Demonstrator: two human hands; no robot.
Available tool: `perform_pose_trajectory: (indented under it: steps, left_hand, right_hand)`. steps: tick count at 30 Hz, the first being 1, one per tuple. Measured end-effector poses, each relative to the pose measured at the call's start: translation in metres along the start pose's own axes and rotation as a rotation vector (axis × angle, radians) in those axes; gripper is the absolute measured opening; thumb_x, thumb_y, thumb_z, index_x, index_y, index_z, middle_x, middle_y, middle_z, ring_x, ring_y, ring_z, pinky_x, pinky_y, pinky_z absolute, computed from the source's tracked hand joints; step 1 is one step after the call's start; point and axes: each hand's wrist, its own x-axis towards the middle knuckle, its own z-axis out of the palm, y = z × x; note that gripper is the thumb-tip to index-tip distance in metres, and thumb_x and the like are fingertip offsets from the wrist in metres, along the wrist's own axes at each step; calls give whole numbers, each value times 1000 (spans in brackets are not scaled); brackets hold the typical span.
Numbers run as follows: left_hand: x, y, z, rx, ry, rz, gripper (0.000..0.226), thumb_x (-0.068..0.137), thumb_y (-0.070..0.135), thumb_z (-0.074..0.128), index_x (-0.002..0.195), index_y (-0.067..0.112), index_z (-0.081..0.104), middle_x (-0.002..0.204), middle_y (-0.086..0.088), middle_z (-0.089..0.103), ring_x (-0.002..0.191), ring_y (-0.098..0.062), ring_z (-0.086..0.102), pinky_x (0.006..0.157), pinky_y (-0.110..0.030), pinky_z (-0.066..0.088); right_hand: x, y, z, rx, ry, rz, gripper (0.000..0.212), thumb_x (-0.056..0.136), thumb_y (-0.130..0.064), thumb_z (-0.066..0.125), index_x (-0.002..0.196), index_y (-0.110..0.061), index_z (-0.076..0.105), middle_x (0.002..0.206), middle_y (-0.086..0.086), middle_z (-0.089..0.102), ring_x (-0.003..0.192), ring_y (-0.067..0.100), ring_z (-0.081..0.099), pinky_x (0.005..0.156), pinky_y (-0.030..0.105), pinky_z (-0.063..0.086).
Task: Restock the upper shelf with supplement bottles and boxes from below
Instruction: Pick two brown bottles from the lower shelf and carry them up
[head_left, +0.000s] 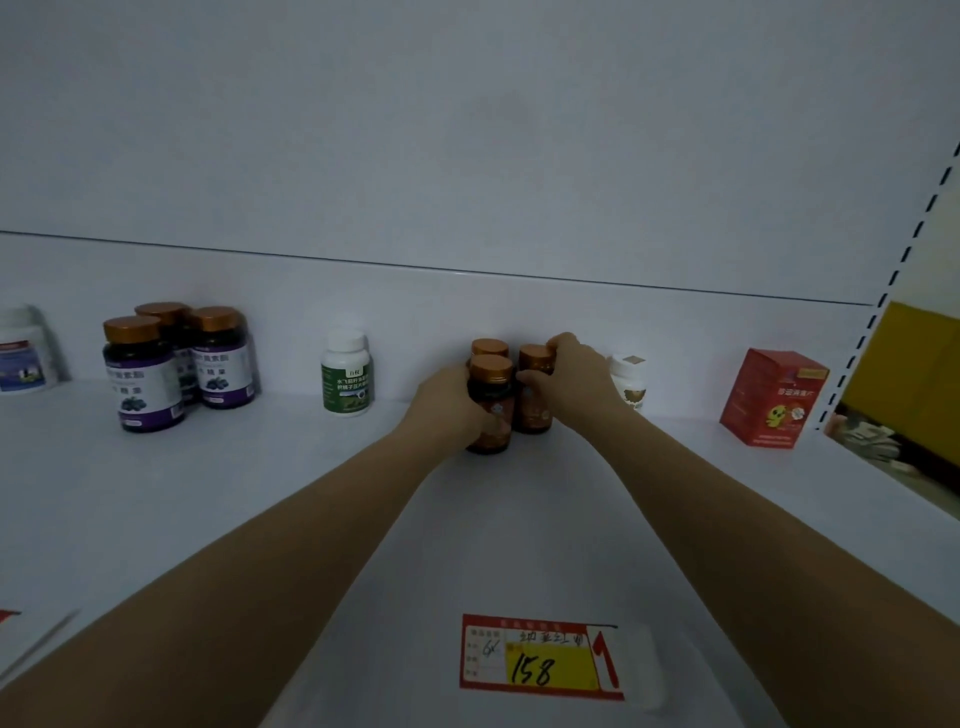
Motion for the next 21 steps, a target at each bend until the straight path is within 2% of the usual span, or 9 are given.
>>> perform_pose_trajectory:
  steps: [4, 6, 8, 15, 18, 21]
  left_hand:
    - [3, -3, 0, 4, -17, 1, 44, 75, 11, 74, 116, 6, 62, 113, -15, 66, 105, -30, 60, 95, -42, 49]
    - [4, -3, 1, 12, -19, 11, 42, 75, 11, 74, 115, 6, 62, 111, -14, 66, 104, -29, 61, 94, -39, 49]
    - [3, -4, 1, 19, -17, 19, 41, 74, 12, 74, 113, 7, 63, 109, -14, 67, 103, -28, 61, 90, -35, 50]
    - [0, 0, -1, 80, -11, -13, 38, 72, 16, 77, 106, 4, 64, 106, -14, 67, 101, -29, 62, 78, -28, 45]
    - [-7, 8, -6, 156, -42, -41, 43, 75, 18, 76, 110, 4, 57, 101, -10, 59, 101, -26, 57, 76, -27, 42]
    - [-21, 15, -12, 231, -77, -81, 46, 78, 24, 74, 115, 6, 52, 88, -2, 45, 90, -18, 48, 60, -19, 38]
  right_hand:
    - [3, 1, 3, -21, 6, -14, 44, 88, -24, 64, 121, -4, 42, 120, 17, 55, 104, 29, 55, 75, 27, 38]
    - [2, 0, 5, -44, 7, -27, 45, 86, -20, 64, 122, -5, 42, 123, 18, 47, 100, 29, 54, 76, 28, 39]
    - [1, 0, 7, -74, 1, -46, 47, 85, -16, 64, 124, -5, 40, 125, 18, 41, 104, 32, 53, 79, 29, 40]
    - [2, -1, 4, -90, -31, -49, 52, 83, -17, 67, 125, -3, 39, 126, 16, 43, 111, 30, 51, 83, 30, 41]
    - [1, -4, -3, -116, -69, -40, 57, 81, -21, 69, 125, -3, 38, 125, 18, 46, 111, 33, 52, 83, 35, 45]
    - [-6, -4, -16, -229, -70, -66, 54, 84, -20, 66, 126, -3, 38, 125, 19, 46, 113, 35, 51, 85, 38, 45]
